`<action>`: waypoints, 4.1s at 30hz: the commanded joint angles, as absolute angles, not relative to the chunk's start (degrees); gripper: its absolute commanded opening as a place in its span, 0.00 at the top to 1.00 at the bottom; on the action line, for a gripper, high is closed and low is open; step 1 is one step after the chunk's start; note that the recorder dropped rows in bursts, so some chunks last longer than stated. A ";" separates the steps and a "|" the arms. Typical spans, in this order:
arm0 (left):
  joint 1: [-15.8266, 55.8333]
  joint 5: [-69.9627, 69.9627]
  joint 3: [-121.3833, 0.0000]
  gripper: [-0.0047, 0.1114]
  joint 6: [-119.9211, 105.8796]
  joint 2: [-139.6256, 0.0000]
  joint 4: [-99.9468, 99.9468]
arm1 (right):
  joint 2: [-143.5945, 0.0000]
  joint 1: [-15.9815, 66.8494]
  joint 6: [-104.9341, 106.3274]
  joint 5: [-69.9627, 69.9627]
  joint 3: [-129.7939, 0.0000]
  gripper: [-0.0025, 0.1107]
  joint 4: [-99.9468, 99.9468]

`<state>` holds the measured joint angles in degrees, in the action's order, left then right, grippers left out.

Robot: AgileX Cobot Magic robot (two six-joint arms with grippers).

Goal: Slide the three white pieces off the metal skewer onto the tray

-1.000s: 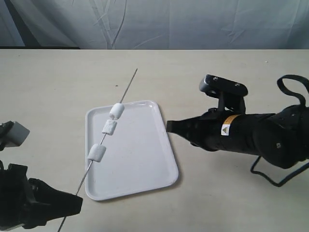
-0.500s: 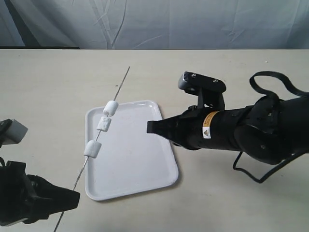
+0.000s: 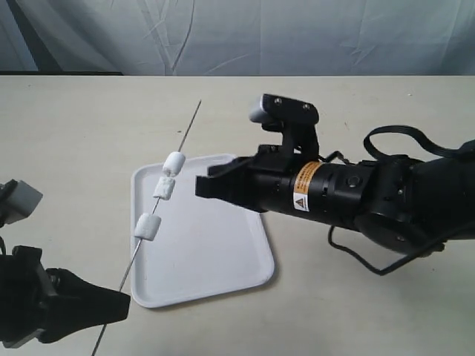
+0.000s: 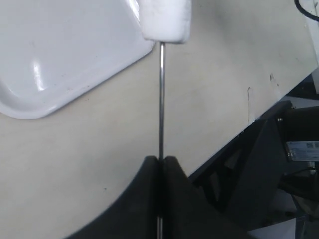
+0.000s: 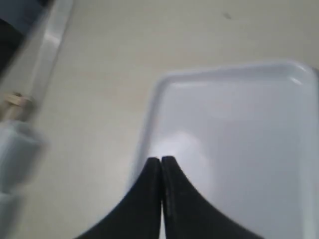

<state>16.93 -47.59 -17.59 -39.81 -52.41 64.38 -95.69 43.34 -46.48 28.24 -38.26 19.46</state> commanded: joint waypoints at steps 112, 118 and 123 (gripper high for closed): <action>17.27 -69.96 -7.71 0.96 -15.50 -42.59 56.86 | -107.57 43.31 -86.45 5.59 -53.18 0.85 43.45; 17.27 -69.96 -6.00 0.96 -15.35 -42.59 56.80 | -107.57 41.52 -85.74 2.02 -55.15 0.71 43.45; 17.27 -68.25 -6.00 0.96 -15.35 -42.59 57.92 | -107.57 41.36 -85.60 3.66 -55.15 0.53 43.92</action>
